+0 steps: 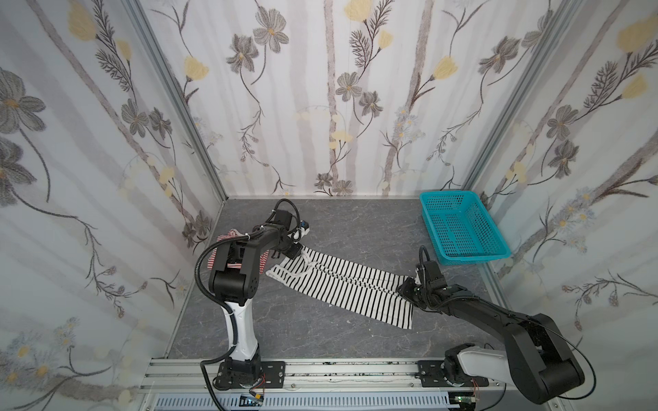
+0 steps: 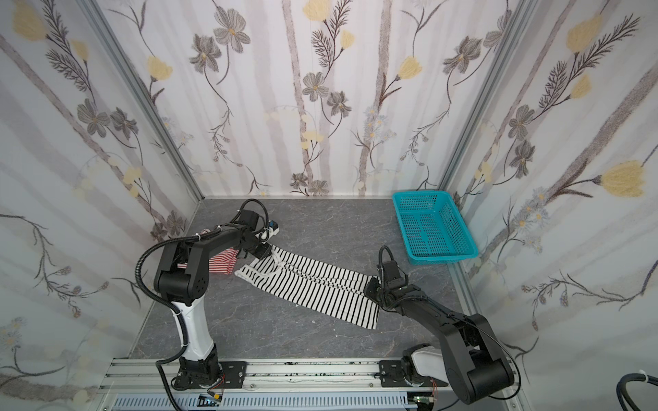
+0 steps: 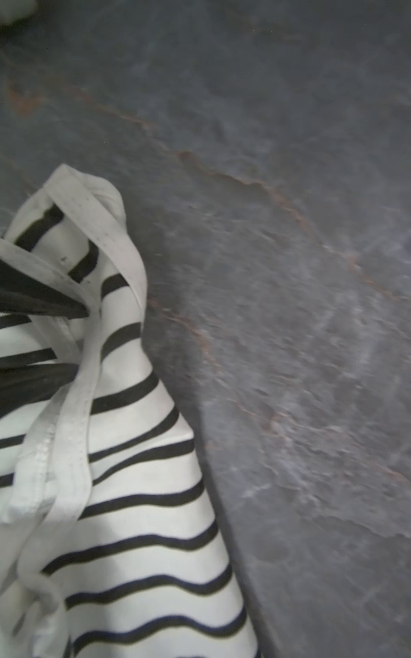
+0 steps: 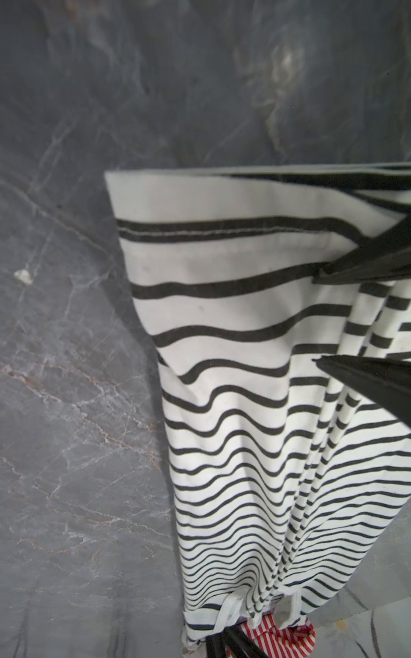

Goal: Fold and stack the tank tops

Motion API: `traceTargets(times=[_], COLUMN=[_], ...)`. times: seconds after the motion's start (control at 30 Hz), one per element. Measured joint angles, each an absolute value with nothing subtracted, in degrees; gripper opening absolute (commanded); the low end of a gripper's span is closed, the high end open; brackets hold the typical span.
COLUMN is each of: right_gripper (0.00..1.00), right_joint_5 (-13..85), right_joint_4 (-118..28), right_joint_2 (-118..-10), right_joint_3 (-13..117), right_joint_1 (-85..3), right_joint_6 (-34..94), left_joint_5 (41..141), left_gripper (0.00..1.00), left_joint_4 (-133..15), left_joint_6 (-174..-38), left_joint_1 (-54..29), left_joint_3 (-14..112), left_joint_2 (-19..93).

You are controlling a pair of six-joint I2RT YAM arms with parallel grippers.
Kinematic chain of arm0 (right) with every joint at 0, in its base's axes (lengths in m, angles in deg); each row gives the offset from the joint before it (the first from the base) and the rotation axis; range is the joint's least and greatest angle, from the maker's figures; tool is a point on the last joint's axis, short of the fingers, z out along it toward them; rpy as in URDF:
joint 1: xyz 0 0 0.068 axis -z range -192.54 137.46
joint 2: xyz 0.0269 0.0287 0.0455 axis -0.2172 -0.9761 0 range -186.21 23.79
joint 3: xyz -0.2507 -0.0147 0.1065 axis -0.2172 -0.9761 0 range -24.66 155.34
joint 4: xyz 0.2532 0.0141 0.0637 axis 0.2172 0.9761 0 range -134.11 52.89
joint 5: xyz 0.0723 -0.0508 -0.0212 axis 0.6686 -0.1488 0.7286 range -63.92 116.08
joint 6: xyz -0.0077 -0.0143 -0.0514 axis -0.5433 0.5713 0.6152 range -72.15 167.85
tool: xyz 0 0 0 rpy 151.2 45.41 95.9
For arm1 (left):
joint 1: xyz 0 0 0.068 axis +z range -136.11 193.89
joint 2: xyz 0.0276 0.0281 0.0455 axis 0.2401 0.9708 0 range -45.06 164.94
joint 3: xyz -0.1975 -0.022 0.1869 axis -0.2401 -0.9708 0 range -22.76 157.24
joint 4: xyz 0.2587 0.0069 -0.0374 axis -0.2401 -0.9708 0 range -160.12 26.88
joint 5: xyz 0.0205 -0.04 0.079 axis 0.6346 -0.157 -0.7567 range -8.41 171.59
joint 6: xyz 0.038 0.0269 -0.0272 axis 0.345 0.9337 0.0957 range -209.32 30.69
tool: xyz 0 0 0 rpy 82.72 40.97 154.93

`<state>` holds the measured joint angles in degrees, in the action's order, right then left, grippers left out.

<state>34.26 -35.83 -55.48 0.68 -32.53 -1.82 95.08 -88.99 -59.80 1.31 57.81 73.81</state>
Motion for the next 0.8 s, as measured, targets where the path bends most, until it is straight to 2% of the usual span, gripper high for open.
traceTargets(times=[0.2,0.37,0.47,0.53,0.63,0.8], right_gripper=[0.38,0.39,0.39,0.4,0.4,0.4], right_joint_5=[33.0,33.3,34.7,34.9,33.4,30.3], right_joint_4=[-30.7,-28.5,-28.0,-26.6,-25.7,-25.9], right_joint_2=[-48.0,-45.3,-45.1,-44.6,-42.6,-42.3], right_joint_3=[-1.3,-1.7,-1.3,0.5,3.1,4.2], right_joint_1=[-39.2,-46.7,-51.3,-53.0,-53.3,-48.7], right_joint_6=[-5.7,-7.3,-8.5,-8.7,-8.7,-8.6], left_joint_5=[94.8,93.8,90.9,88.6,87.8,90.1], left_gripper=[0.28,0.3,0.31,0.32,0.44,0.48], left_joint_4=[-90.4,-96.2,-100.1,-102.5,-105.5,-107.4], left_joint_6=[-61.0,-61.5,-61.4,-61.0,-61.1,-64.3], left_joint_1=[-3.2,-5.7,-7.1,-7.8,-8.3,-8.2], left_joint_3=[79.5,104.1,113.6,116.0,115.6,102.7], left_joint_2=[88.0,102.1,106.7,107.4,106.3,96.5])
